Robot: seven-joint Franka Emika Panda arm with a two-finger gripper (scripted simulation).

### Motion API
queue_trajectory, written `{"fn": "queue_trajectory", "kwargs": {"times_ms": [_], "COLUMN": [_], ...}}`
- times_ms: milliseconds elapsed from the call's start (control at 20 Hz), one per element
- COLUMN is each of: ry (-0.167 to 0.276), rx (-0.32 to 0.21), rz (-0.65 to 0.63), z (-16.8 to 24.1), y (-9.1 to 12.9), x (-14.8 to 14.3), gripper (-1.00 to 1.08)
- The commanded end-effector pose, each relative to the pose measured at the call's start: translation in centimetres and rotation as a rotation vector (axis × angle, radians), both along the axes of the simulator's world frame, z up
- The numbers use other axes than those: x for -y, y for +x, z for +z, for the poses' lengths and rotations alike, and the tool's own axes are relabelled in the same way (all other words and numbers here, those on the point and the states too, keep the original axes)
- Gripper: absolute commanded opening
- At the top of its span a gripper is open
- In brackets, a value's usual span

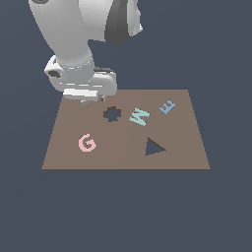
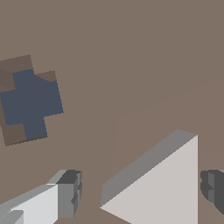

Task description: Insert a designated object into the corresponding slot on a board.

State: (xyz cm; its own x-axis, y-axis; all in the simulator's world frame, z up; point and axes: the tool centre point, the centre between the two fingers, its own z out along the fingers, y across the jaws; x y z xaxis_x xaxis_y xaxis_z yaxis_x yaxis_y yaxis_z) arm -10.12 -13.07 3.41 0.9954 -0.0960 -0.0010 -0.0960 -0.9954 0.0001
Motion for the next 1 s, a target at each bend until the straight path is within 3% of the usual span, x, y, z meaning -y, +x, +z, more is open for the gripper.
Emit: {"fn": "queue_trajectory", "kwargs": {"times_ms": [0, 50, 100, 950], "ry": [0.000, 0.000, 0.000, 0.000], "rx": [0.001, 0.001, 0.001, 0.002], "rz": [0.000, 0.000, 0.000, 0.030], "z": [-0.38, -0.41, -0.41, -0.33], "y": [0.00, 0.00, 0.00, 0.53], "x": [0.02, 0.02, 0.02, 0.10], "gripper": [1.00, 1.00, -1.00, -1.00]}}
